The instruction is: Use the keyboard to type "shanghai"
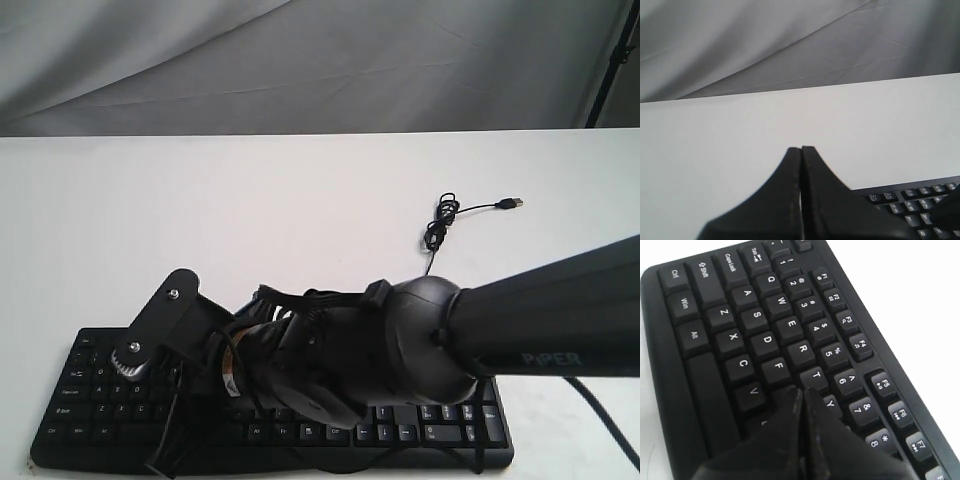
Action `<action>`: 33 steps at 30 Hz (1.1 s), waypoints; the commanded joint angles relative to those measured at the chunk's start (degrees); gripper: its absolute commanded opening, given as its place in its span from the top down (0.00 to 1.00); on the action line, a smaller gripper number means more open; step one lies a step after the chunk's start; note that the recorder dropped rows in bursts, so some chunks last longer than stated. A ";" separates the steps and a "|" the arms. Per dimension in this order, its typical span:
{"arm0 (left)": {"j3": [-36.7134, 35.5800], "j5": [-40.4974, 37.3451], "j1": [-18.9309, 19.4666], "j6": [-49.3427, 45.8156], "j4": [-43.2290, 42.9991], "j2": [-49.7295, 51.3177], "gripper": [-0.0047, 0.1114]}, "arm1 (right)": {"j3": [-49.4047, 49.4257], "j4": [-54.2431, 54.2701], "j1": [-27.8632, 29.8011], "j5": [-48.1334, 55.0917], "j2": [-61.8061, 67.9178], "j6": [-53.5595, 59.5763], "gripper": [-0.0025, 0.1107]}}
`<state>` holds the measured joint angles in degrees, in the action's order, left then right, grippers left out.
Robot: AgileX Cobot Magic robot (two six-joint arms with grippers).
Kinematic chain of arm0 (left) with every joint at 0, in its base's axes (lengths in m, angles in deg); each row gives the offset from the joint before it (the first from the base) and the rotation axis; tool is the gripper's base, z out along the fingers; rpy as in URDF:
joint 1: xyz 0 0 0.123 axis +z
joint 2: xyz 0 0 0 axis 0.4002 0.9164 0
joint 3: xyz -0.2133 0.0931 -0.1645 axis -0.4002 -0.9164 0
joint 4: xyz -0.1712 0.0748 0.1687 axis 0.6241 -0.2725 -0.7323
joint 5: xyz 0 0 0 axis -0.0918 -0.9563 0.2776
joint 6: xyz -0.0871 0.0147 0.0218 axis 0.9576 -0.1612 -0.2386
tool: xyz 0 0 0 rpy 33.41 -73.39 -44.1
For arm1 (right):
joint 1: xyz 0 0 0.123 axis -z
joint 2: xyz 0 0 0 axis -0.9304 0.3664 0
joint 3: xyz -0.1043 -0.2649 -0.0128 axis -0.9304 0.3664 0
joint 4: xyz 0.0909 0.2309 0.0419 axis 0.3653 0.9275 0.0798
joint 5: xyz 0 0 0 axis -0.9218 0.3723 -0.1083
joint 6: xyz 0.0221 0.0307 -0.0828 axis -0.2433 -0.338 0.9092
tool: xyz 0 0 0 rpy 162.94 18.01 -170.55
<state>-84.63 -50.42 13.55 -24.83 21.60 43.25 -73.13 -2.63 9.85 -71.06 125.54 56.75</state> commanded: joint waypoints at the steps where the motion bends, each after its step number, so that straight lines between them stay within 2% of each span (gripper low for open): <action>1: -0.25 0.16 -0.20 0.16 -0.01 -0.20 0.96 | 0.22 0.89 -0.10 -2.93 2.17 0.39 0.98; 33: -0.25 0.16 -0.20 0.16 -0.01 -0.20 0.96 | 0.22 0.49 0.84 -1.51 -0.08 0.39 0.98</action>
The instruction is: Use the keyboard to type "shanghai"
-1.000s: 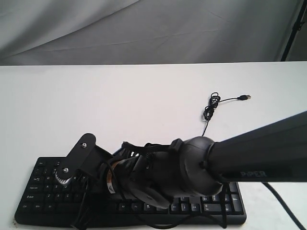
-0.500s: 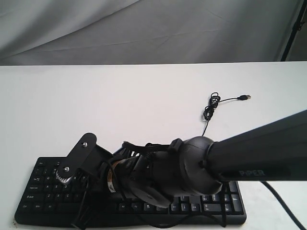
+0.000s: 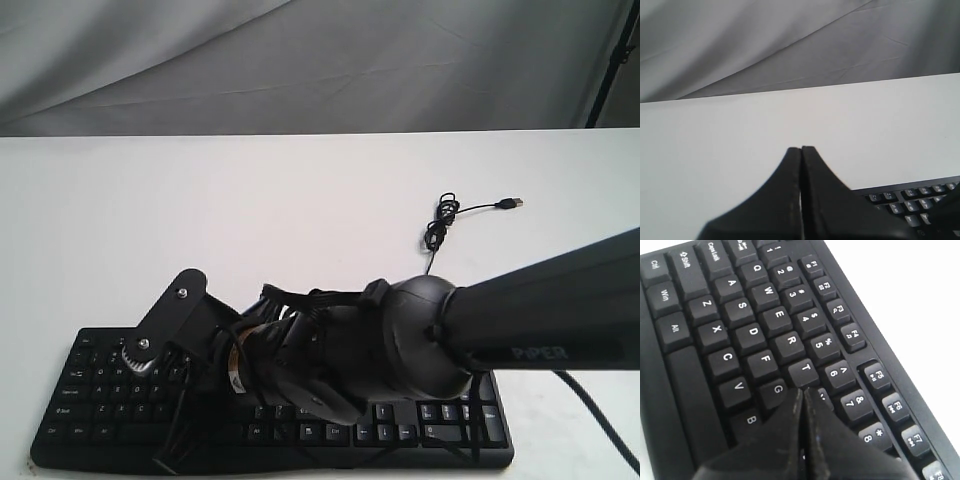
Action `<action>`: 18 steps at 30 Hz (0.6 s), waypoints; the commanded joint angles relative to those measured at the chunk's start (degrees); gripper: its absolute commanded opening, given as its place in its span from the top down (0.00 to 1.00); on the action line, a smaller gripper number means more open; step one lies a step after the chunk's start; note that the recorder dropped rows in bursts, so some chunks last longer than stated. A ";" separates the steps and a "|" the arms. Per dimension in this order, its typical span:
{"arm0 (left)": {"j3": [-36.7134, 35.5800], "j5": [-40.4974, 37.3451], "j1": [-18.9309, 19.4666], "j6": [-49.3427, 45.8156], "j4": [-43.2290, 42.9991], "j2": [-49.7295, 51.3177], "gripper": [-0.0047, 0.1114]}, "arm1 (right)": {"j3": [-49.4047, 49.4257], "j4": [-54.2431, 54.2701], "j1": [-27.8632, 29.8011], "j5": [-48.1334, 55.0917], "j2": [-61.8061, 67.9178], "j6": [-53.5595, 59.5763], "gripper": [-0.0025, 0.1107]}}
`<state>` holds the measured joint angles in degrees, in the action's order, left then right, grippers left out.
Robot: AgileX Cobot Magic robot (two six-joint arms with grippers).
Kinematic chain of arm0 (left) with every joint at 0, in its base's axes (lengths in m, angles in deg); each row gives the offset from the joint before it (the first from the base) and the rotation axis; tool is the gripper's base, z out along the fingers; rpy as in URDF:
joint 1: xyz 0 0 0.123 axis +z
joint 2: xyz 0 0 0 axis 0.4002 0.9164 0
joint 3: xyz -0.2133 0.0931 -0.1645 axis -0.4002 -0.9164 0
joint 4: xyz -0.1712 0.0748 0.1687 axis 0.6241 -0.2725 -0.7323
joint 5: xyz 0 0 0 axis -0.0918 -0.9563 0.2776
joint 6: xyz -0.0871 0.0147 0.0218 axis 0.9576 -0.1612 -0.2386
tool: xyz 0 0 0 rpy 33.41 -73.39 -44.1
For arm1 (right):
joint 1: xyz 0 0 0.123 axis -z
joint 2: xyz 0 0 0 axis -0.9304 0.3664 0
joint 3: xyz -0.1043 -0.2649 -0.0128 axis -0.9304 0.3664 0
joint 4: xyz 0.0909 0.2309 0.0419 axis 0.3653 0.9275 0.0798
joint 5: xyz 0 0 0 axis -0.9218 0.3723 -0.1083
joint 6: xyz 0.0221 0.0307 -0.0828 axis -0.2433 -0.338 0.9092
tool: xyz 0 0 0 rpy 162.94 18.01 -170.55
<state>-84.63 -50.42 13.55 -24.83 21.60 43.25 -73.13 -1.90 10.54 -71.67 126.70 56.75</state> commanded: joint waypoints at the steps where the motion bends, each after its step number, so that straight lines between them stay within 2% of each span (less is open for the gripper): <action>1: -0.25 0.16 -0.20 0.16 -0.01 -0.20 0.96 | -0.22 -0.23 0.01 -0.96 -1.53 0.39 0.98; 9: -0.25 0.16 -0.20 0.16 -0.01 -0.20 0.96 | -14.50 -1.63 -3.67 9.13 2.33 2.08 0.98; 18: -0.25 0.16 -0.20 0.16 -0.01 -0.20 0.96 | -22.45 -1.60 -5.58 10.39 9.26 2.48 0.98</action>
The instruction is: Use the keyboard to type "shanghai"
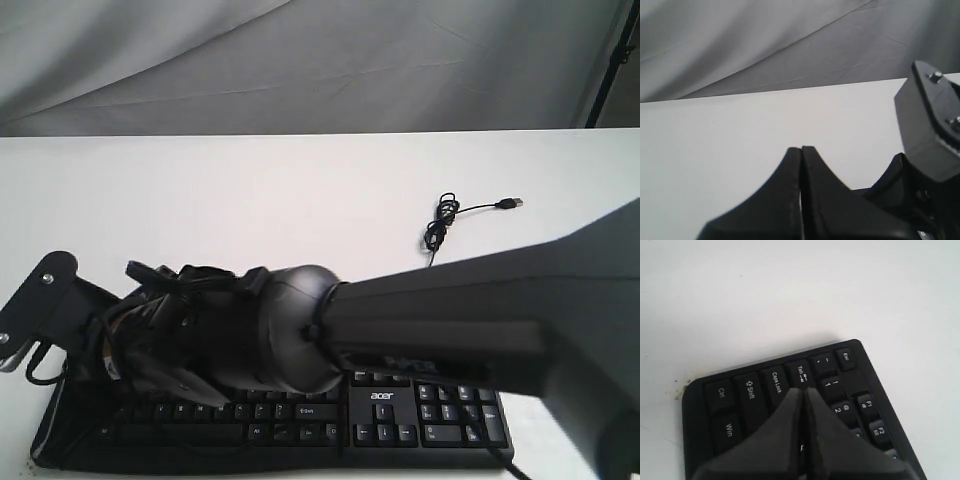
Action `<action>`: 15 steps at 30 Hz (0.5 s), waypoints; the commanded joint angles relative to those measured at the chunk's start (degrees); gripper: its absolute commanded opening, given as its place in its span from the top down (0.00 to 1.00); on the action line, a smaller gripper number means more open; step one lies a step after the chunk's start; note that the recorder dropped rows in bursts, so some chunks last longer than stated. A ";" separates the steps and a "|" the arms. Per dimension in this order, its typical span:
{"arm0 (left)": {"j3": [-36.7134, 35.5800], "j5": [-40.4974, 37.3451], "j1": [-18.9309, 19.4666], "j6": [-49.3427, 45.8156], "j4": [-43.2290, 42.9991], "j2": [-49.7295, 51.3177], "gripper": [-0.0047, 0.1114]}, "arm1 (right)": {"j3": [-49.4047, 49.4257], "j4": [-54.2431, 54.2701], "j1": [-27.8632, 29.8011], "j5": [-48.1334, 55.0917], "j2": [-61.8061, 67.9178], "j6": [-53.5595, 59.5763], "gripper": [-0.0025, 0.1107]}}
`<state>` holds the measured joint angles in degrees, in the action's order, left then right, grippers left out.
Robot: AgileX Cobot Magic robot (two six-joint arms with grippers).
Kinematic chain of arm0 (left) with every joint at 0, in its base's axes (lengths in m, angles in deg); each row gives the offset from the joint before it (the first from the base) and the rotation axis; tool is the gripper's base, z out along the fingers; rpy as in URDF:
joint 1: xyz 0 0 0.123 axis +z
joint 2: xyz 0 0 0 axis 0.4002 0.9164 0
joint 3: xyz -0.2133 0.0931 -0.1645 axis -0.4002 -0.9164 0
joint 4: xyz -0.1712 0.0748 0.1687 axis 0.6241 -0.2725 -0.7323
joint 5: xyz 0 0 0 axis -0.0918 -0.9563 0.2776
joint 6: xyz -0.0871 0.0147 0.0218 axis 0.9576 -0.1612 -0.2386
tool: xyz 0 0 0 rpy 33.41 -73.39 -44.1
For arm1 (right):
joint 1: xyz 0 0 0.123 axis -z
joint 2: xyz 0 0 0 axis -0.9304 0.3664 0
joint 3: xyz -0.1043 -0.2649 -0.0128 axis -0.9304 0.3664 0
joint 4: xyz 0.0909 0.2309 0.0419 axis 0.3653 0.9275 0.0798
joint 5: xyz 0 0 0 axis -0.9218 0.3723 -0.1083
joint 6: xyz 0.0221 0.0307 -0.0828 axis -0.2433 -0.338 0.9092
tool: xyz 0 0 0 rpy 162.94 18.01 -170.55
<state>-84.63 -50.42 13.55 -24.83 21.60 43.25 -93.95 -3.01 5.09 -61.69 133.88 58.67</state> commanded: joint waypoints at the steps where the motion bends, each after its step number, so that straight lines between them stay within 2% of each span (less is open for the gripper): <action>1: -0.25 0.16 -0.20 0.16 -0.01 -0.20 0.96 | -1.62 -0.49 -0.13 0.26 2.35 0.56 0.98; 15: -0.25 0.16 -0.20 0.16 -0.01 -0.20 0.96 | -1.62 -0.49 0.00 -2.30 4.21 0.66 0.98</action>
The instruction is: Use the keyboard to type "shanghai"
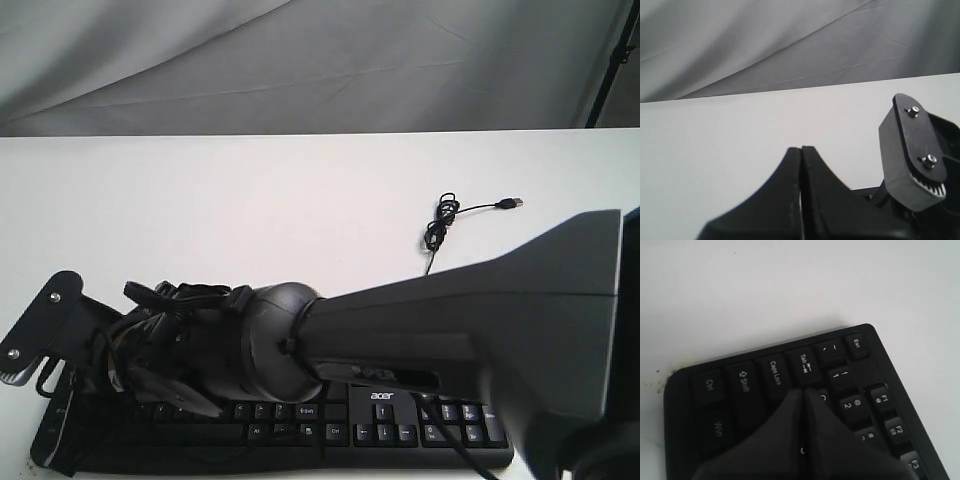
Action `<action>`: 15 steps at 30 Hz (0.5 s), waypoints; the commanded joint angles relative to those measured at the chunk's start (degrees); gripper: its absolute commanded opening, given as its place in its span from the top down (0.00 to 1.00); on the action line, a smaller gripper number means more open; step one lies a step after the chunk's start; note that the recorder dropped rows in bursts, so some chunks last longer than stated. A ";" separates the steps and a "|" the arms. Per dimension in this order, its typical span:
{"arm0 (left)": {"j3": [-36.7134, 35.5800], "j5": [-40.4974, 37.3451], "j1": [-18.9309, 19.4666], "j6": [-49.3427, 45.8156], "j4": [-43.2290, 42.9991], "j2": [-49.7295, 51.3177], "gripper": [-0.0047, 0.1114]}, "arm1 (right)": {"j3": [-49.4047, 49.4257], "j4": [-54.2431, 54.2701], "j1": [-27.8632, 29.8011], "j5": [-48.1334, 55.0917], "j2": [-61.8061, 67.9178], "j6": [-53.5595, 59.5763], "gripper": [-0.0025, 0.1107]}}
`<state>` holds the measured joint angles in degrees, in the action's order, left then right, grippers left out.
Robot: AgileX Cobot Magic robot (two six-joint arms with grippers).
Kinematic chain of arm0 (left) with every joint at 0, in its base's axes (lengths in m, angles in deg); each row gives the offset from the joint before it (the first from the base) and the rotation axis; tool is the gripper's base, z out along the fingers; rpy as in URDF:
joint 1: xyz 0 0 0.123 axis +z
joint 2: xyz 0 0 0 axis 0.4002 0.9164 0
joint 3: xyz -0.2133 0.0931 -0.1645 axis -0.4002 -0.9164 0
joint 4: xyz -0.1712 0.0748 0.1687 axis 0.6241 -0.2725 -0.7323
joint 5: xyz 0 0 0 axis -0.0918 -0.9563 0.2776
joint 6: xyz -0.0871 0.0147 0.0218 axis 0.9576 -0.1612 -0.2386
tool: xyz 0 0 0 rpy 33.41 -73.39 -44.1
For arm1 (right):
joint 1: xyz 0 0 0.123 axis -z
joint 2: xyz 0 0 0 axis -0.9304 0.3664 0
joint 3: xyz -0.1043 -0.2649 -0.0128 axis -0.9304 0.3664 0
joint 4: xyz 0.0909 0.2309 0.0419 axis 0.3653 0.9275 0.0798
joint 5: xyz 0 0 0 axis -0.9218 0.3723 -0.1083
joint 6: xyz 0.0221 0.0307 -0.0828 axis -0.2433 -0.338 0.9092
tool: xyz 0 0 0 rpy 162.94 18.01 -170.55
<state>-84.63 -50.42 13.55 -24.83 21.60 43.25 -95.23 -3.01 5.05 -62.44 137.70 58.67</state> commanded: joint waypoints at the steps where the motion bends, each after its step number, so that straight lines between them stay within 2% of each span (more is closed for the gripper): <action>1: -0.25 0.16 -0.20 0.16 -0.01 -0.20 0.96 | -0.35 -0.49 0.04 -1.55 0.39 0.66 0.98; 15: -0.25 0.16 -0.20 0.16 -0.01 -0.20 0.96 | -0.35 -0.29 0.04 -2.86 1.26 0.47 0.98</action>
<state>-84.63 -50.42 13.55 -24.83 21.60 43.25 -95.23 -3.01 5.05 -64.84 138.91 58.67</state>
